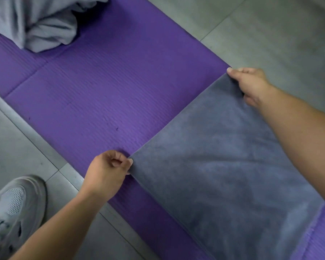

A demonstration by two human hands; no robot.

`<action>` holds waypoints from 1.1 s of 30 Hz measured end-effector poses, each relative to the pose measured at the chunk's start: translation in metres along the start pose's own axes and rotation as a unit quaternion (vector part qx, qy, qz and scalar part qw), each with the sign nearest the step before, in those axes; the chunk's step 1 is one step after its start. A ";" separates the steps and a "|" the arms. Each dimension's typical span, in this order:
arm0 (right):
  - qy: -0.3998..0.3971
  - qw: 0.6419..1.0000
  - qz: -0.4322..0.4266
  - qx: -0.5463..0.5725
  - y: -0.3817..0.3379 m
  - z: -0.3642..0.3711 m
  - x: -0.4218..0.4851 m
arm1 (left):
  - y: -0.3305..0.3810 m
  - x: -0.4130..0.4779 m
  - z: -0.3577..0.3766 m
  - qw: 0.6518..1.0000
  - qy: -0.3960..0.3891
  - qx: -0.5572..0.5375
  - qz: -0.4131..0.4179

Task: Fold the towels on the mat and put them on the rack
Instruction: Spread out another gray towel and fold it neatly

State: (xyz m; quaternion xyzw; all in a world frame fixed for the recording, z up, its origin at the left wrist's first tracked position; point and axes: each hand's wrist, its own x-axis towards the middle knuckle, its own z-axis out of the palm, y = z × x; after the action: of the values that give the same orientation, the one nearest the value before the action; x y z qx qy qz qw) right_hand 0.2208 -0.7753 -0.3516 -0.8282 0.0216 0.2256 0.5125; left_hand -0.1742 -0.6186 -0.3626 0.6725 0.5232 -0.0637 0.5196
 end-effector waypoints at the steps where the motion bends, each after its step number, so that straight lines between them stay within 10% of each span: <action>1: -0.016 1.000 0.007 0.010 -0.003 0.003 0.000 | 0.000 0.002 -0.003 1.000 0.004 -0.009 -0.004; 33: -0.007 0.995 -0.057 -0.084 -0.023 0.008 -0.011 | -0.005 0.033 -0.034 0.999 0.042 -0.017 0.000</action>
State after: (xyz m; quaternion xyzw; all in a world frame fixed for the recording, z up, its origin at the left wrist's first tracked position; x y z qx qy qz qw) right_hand 0.2146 -0.7592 -0.3313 -0.8666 -0.0486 0.2025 0.4535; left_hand -0.1790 -0.5725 -0.3711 0.6654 0.5456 -0.0266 0.5088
